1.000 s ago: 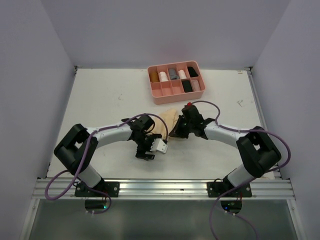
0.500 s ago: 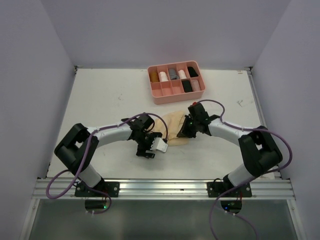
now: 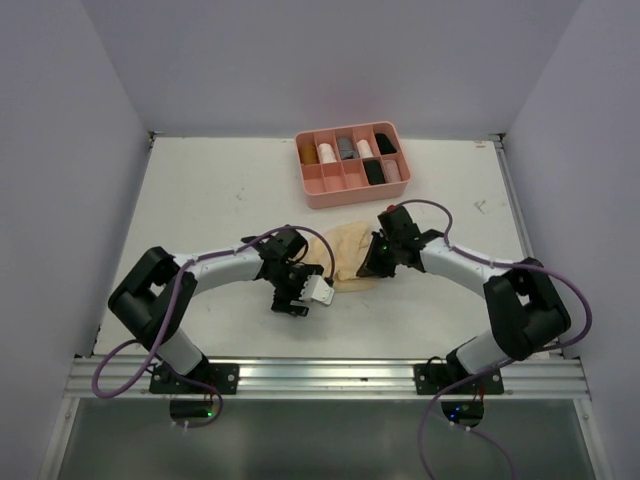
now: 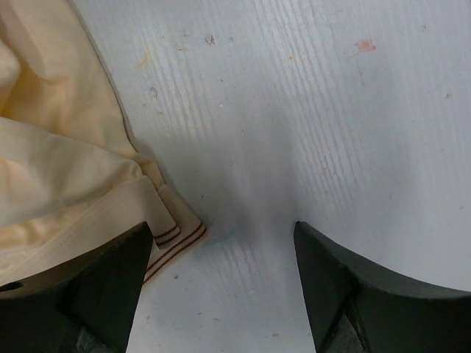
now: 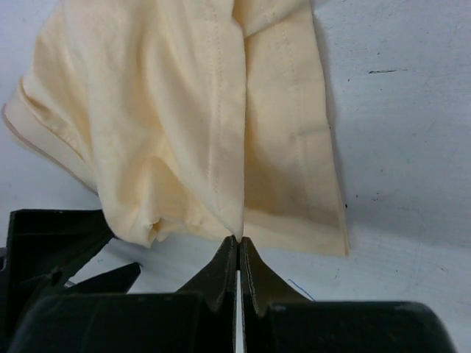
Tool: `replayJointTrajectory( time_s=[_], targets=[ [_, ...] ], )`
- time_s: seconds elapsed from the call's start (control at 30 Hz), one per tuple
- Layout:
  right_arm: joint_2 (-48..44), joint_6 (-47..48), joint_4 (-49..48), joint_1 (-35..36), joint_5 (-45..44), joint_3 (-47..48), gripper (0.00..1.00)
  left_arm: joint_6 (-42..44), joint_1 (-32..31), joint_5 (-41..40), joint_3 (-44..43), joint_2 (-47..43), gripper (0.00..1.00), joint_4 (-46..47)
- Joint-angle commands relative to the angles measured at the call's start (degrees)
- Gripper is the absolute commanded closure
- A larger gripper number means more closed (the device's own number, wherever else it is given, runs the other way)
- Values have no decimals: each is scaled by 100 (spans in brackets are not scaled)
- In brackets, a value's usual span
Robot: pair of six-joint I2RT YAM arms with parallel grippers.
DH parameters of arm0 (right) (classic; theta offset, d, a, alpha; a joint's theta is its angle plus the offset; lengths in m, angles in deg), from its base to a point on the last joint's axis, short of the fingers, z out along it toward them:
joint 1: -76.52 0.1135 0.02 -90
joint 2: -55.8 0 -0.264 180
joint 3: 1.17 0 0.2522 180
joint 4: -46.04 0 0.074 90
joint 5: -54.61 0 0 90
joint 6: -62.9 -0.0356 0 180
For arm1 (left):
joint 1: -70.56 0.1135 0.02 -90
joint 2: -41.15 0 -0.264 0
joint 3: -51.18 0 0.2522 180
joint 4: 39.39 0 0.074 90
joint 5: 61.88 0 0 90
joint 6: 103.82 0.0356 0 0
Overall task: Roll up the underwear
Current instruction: Fold the underwear
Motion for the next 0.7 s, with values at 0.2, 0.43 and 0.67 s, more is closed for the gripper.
replayJointTrajectory(
  time_s=[0.2, 0.43, 0.67],
  targets=[
    [-699, 306, 720, -236, 12, -248, 100, -79, 173, -577, 289, 428, 19, -991],
    [-348, 481, 633, -289, -6, -503, 100, -105, 208, -515, 271, 437, 21, -1079],
    [170, 517, 316, -289, -24, -512, 100, -114, 243, -489, 254, 376, 21, -1079]
  ],
)
